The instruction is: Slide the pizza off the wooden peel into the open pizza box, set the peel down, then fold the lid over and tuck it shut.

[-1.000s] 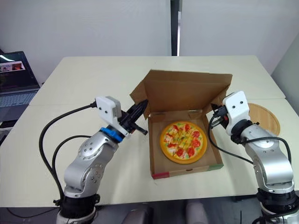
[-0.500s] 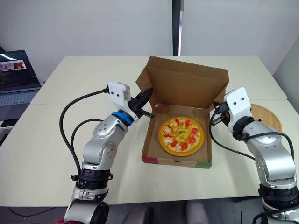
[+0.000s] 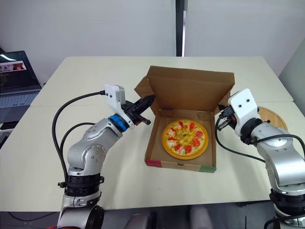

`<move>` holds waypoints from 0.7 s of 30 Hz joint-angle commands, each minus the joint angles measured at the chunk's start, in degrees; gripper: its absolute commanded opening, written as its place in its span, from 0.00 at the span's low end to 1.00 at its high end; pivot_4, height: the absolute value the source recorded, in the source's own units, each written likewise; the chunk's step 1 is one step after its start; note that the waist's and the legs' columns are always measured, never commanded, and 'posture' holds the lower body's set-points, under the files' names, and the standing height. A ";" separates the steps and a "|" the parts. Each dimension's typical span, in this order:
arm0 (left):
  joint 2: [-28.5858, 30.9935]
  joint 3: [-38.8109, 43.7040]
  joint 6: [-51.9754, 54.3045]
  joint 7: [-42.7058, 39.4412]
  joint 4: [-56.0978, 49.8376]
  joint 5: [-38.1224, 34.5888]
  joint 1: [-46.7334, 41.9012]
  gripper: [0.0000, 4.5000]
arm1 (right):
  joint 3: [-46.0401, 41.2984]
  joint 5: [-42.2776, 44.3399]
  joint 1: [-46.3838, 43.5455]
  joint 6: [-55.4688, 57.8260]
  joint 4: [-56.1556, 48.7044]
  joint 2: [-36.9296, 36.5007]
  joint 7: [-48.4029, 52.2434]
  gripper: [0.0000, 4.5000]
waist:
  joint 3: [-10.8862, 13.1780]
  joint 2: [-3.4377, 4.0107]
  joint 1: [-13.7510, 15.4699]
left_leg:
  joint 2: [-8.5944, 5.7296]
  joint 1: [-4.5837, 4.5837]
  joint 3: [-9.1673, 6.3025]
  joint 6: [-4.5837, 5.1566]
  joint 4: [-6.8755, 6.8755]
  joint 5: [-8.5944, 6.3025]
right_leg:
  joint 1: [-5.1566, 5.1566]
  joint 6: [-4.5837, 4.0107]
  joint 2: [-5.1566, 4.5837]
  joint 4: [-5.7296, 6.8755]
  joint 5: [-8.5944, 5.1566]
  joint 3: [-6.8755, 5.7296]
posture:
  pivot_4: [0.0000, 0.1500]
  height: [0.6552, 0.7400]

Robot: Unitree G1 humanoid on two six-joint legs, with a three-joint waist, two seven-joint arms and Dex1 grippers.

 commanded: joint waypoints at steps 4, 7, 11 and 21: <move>-0.62 -2.98 2.62 -2.12 -4.66 -3.10 0.48 0.01 | 0.97 1.22 0.94 -0.17 -4.65 0.87 -0.03 0.00 | 0.00 0.00 0.06 | 0.00 0.00 0.00 -0.01 0.00 0.00 | 0.00 0.00 0.00 0.00 0.00 0.00 | 1.00 0.93; -0.79 -3.42 2.83 -2.16 -6.29 -3.15 2.92 0.01 | 0.72 0.83 2.48 -1.10 -5.25 1.33 -0.61 0.00 | 0.00 0.00 0.16 | 0.00 -0.01 0.00 -0.02 0.00 0.00 | 0.00 0.00 0.00 -0.03 0.00 0.01 | 1.00 0.93; -1.85 -4.51 1.82 -1.24 -8.76 -2.66 6.78 0.01 | 1.43 -0.94 5.96 -3.97 -6.22 1.74 -1.48 0.00 | 0.00 0.00 0.30 | 0.00 -0.02 0.00 -0.02 0.00 0.00 | 0.01 0.00 -0.01 -0.07 0.00 0.01 | 1.00 0.93; -1.75 -6.95 -1.85 -1.26 -11.34 -0.96 12.84 0.01 | 3.48 -5.39 13.19 -10.51 -6.17 2.49 -1.60 0.00 | -0.01 0.00 0.78 | 0.02 0.05 0.04 -0.01 0.01 0.00 | 0.09 0.02 0.00 -0.09 0.00 0.02 | 1.00 0.93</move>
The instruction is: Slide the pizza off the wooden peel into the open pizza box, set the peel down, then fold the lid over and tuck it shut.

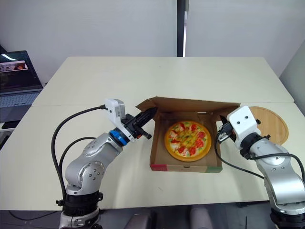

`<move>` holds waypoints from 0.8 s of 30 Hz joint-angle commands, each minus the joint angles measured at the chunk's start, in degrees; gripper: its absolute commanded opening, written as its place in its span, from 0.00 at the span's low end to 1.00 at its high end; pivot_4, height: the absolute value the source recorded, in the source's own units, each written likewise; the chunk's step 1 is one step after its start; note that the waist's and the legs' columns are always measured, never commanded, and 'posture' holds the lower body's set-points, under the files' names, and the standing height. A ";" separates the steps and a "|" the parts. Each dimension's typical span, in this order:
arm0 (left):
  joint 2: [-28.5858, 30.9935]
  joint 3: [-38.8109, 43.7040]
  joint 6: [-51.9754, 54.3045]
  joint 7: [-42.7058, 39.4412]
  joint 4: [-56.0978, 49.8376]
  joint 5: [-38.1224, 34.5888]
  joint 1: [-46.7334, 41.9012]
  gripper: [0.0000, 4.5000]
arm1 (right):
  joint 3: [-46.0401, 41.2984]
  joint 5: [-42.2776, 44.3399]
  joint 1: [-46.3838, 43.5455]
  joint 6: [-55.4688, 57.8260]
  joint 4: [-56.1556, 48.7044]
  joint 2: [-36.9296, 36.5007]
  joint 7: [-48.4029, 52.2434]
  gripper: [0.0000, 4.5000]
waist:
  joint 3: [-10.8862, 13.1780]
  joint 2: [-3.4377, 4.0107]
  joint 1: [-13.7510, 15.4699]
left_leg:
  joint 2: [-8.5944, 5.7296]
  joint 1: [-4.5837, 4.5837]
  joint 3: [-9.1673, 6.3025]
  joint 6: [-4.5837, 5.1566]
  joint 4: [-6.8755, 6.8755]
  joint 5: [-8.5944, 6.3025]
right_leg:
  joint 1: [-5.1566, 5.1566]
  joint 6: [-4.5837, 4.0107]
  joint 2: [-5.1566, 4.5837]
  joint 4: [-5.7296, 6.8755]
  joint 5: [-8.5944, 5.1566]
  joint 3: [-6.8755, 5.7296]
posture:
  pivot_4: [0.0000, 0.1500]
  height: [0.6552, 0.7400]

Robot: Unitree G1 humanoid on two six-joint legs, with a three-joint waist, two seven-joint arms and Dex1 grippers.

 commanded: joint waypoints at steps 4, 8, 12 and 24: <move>0.19 -5.25 -1.70 -1.34 -1.78 1.51 2.30 0.01 | 2.10 -0.55 2.20 -2.61 -2.40 1.46 0.84 0.00 | 0.00 0.00 0.04 | 0.00 0.07 0.00 0.01 0.00 0.00 | 0.08 0.00 0.00 0.00 0.00 0.00 | 1.00 0.93; 0.37 -4.70 -3.90 -3.69 -1.59 0.28 2.94 0.01 | 2.08 -0.87 2.58 -3.14 -2.00 1.80 0.97 0.00 | 0.00 0.00 0.08 | 0.00 0.12 0.02 0.02 0.00 -0.01 | 0.12 0.00 0.00 0.00 0.00 0.00 | 1.00 0.93; 1.88 -4.05 -4.18 -5.79 -1.16 -0.58 2.47 0.22 | 1.65 -0.79 2.26 -3.15 -1.33 2.08 0.98 0.00 | 0.00 0.00 0.08 | 0.00 0.12 0.01 0.02 -0.01 -0.01 | 0.11 0.00 0.00 0.00 -0.01 0.00 | 1.00 0.93; 15.11 1.45 0.04 -15.50 1.78 -4.69 -0.57 0.80 | 0.50 -0.54 1.66 -3.19 -0.03 2.35 1.26 0.00 | 0.00 0.00 -0.62 | 0.06 0.22 0.08 0.03 -0.03 -0.01 | 0.10 -0.04 0.03 0.14 -0.04 -0.01 | 1.00 0.93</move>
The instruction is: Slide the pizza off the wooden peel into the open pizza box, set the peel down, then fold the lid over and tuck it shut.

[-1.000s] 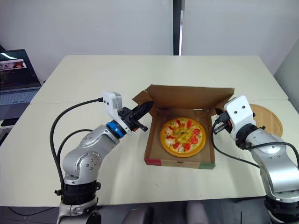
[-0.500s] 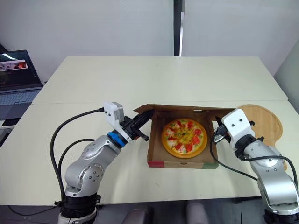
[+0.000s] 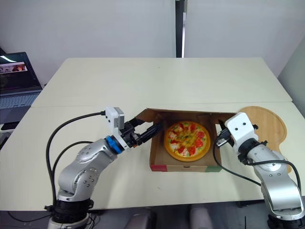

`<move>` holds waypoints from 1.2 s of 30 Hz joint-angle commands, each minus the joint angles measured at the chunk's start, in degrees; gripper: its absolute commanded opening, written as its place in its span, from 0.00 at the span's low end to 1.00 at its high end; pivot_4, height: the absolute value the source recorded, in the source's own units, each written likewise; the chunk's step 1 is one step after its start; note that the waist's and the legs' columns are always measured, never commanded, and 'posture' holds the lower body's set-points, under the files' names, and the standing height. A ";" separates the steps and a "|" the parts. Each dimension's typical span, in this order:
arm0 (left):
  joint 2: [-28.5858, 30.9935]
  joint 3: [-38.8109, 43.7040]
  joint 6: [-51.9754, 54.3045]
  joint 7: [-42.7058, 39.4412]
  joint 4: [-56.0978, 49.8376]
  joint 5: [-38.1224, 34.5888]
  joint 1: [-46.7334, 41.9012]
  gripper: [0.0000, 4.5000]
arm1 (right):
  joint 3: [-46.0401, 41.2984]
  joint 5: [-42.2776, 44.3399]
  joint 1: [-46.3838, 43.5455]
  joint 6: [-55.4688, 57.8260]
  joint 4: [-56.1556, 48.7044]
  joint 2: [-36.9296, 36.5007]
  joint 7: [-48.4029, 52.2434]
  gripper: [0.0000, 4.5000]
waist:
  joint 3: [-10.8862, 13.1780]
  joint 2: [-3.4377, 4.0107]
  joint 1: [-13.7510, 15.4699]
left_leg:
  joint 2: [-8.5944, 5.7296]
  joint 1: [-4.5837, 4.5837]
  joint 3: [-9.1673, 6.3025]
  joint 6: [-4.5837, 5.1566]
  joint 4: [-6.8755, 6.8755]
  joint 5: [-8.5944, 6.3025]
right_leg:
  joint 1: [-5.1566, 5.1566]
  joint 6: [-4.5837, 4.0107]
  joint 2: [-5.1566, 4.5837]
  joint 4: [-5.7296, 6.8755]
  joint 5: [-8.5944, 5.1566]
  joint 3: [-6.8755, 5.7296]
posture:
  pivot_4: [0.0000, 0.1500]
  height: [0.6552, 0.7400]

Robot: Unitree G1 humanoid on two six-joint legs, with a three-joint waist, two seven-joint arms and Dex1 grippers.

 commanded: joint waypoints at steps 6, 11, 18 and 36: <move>13.71 5.12 9.72 -12.50 10.13 -7.58 -8.63 0.80 | 0.28 1.11 -1.09 -0.45 -0.02 -0.06 1.27 0.00 | 0.01 0.00 -0.88 | -0.01 0.00 -0.01 0.02 -0.03 -0.01 | -0.02 -0.01 0.00 0.03 -0.01 -0.01 | 1.00 0.93; 17.32 5.26 7.28 -16.64 18.63 -5.29 -13.52 0.80 | 0.46 1.01 -1.75 -0.44 0.41 0.07 1.47 0.00 | 0.01 0.01 -0.86 | 0.01 0.03 0.00 0.02 -0.13 -0.01 | -0.09 -0.05 0.01 0.04 -0.03 -0.02 | 1.00 0.93; 17.22 1.22 -2.55 -19.45 25.16 3.49 -17.44 0.54 | 0.75 1.01 -2.88 0.02 0.58 0.15 1.71 0.00 | 0.02 0.00 -0.98 | 0.01 0.09 0.07 0.01 -0.25 0.00 | -0.10 -0.04 0.00 0.04 -0.02 0.04 | 1.00 0.93; 11.66 -6.15 -10.04 -22.34 25.36 12.02 -18.75 0.01 | 1.35 1.07 -3.99 1.30 0.30 -0.16 2.56 0.00 | 0.02 0.00 -0.92 | 0.03 0.30 0.13 -0.02 -0.61 0.02 | -0.10 -0.06 -0.02 -0.04 -0.03 0.08 | 1.00 0.93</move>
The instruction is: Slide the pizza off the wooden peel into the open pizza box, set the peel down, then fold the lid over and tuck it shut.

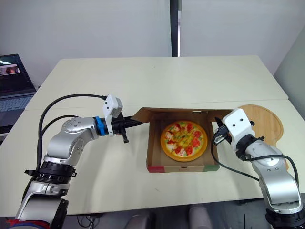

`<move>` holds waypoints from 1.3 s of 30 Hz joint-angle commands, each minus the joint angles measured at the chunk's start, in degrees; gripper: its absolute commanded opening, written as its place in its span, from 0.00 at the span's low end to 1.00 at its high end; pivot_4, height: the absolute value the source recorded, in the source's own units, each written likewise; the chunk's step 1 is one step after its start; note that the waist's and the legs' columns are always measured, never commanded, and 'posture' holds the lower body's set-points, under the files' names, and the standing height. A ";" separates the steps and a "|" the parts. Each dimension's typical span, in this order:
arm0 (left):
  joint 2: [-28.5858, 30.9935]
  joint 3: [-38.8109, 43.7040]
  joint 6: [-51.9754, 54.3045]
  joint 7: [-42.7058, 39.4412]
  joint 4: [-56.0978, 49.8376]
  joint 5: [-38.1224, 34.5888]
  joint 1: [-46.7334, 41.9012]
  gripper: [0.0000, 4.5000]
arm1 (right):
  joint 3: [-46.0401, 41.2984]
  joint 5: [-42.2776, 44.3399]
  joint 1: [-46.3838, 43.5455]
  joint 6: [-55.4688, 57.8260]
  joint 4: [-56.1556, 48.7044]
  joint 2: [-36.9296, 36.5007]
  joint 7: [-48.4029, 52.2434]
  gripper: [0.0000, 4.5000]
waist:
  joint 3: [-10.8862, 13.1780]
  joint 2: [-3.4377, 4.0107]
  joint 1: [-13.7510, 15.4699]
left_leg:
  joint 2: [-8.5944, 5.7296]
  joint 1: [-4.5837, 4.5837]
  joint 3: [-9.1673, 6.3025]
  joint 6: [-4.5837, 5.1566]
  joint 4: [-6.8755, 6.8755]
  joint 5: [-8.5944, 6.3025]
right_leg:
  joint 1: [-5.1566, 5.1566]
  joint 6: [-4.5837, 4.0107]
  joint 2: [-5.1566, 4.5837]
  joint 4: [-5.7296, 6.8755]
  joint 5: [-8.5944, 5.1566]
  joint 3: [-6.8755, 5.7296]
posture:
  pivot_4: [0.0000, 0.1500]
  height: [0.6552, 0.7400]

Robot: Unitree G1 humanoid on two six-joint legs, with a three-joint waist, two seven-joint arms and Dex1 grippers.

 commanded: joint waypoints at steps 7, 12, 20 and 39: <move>-2.15 -1.42 -1.56 -0.01 -2.69 1.73 -0.72 0.01 | 0.80 0.73 -0.55 0.05 -1.08 -0.10 0.85 0.00 | 0.00 0.00 0.08 | -0.01 0.01 -0.02 0.00 0.00 0.00 | 0.03 0.00 0.00 0.00 0.00 0.00 | 1.00 0.93; -4.33 -0.65 -1.72 1.40 -2.33 1.85 -1.17 0.01 | 0.87 0.78 -0.66 0.00 -1.04 -0.14 1.00 0.00 | 0.00 0.00 0.20 | -0.02 0.04 -0.03 0.00 0.01 0.00 | 0.07 0.00 -0.01 0.00 0.00 0.00 | 1.00 0.93; -3.94 0.34 0.25 -0.13 -3.62 0.66 -0.66 0.01 | 0.71 0.72 -0.57 0.20 -1.25 -0.15 1.14 0.00 | 0.00 0.00 0.03 | 0.00 0.06 -0.02 0.00 -0.01 0.00 | 0.06 0.00 0.00 0.00 0.00 0.00 | 1.00 0.93; 2.99 2.69 9.89 -11.38 7.67 -5.75 -18.30 0.01 | 0.51 0.20 0.46 -0.53 -0.46 0.23 0.74 0.00 | 0.02 -0.05 0.06 | -0.01 0.12 0.00 0.02 0.01 0.01 | 0.12 -0.02 0.01 0.04 -0.03 -0.04 | 1.00 0.93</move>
